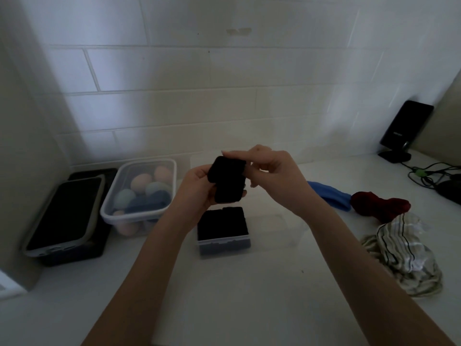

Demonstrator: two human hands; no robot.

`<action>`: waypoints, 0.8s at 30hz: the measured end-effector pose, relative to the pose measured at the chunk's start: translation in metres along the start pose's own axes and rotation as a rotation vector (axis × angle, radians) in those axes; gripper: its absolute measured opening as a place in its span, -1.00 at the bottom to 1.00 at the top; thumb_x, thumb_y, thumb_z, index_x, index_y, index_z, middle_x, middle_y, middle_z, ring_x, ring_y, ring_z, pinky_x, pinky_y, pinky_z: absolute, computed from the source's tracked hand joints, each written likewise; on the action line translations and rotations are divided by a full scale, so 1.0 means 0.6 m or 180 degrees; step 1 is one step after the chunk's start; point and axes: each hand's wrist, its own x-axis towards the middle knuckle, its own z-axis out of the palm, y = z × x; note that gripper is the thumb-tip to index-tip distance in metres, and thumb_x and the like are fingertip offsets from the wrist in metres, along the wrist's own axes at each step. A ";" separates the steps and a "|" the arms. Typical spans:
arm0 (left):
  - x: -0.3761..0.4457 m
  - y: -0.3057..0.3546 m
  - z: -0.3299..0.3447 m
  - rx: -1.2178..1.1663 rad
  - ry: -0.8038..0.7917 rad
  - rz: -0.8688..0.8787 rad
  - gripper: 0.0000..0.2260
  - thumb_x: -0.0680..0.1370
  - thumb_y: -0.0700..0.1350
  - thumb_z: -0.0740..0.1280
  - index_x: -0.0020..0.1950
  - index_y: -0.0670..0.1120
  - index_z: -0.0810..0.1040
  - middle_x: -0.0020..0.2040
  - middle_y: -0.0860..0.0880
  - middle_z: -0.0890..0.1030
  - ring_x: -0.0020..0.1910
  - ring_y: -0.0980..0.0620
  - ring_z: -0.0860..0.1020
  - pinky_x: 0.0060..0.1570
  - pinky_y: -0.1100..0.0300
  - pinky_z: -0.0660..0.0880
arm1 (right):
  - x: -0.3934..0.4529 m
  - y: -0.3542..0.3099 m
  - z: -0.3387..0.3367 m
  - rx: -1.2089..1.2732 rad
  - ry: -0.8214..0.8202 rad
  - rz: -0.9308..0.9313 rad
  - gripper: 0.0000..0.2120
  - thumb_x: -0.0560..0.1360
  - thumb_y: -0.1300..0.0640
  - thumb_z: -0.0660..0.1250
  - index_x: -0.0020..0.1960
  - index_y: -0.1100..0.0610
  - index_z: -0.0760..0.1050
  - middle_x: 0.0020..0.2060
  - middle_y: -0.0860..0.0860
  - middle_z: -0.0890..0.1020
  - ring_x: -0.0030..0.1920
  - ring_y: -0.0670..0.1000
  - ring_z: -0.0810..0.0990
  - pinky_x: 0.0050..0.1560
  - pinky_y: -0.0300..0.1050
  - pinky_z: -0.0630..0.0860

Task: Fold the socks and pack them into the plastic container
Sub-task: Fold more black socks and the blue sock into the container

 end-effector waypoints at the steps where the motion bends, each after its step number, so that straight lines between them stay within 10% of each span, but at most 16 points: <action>1: -0.001 0.001 0.000 -0.0023 -0.0040 -0.0011 -0.75 0.54 -0.22 0.19 -0.20 -0.11 0.64 -0.36 -0.05 0.68 -0.34 -0.02 0.66 -0.28 0.13 0.63 | 0.000 0.001 -0.001 0.0045 -0.0016 0.0013 -0.59 0.48 0.41 0.26 0.21 0.02 0.52 -0.23 0.00 0.51 -0.23 -0.12 0.45 -0.24 -0.35 0.45; 15: 0.000 0.009 0.002 -0.0519 -0.0247 -0.0580 -0.75 0.58 -0.09 0.11 0.04 -0.15 0.54 -0.18 -0.11 0.70 -0.25 -0.08 0.68 -0.32 0.16 0.60 | -0.005 0.018 -0.003 -0.0337 0.0306 0.0193 -0.57 0.40 0.40 0.21 0.00 -0.04 0.65 -0.21 -0.03 0.45 -0.19 -0.08 0.44 -0.25 0.01 0.46; 19: 0.002 -0.014 -0.005 0.0899 0.0172 0.0103 -0.65 0.44 -0.15 0.41 0.19 0.02 0.42 -0.07 -0.05 0.67 -0.13 0.06 0.67 -0.11 0.18 0.59 | -0.004 0.023 -0.008 -0.0351 0.0312 0.0350 -0.62 0.36 0.30 0.19 -0.17 -0.10 0.67 -0.16 -0.05 0.50 -0.12 -0.07 0.49 -0.10 -0.05 0.49; 24: 0.004 -0.021 -0.005 0.1728 0.0307 0.0570 -0.68 0.30 -0.22 0.53 -0.27 -0.08 0.36 -0.39 0.06 0.60 -0.40 0.14 0.58 -0.34 0.18 0.53 | 0.000 0.019 -0.013 -0.0203 0.0262 0.0407 -0.87 0.48 0.25 0.30 -0.08 0.06 0.57 -0.05 -0.10 0.60 -0.08 -0.16 0.58 -0.07 -0.33 0.49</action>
